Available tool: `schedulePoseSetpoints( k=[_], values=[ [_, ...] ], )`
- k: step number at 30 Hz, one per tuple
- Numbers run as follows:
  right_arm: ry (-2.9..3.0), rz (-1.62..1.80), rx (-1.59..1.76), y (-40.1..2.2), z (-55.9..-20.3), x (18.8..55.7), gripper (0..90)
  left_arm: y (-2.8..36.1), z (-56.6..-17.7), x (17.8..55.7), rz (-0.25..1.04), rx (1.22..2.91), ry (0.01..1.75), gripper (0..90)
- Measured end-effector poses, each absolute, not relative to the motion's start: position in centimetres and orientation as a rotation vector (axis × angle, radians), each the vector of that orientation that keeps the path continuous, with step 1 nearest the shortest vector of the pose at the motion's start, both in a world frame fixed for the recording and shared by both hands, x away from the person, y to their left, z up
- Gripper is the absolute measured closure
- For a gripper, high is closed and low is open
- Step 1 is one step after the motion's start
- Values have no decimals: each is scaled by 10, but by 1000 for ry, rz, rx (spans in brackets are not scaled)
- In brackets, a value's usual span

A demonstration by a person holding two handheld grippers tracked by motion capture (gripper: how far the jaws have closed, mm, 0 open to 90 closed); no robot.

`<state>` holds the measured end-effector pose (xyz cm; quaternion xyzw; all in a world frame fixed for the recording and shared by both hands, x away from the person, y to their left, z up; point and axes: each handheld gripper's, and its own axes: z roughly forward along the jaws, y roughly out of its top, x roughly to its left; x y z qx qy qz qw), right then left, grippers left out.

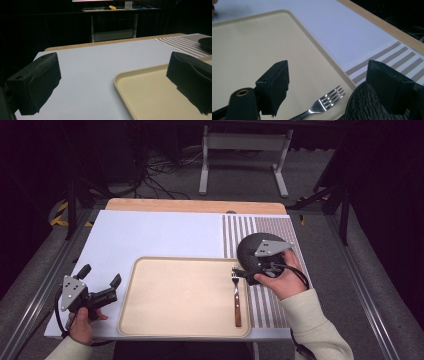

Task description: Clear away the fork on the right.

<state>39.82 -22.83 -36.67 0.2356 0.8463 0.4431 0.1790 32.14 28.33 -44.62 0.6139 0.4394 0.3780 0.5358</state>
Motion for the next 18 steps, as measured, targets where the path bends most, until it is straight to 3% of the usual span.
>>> schedulePoseSetpoints(
  k=[18],
  values=[
    [2062, 1564, 789, -293, -407, 371, 153, 283, -446, 321, 905, 1458, 1055, 0]
  ],
)
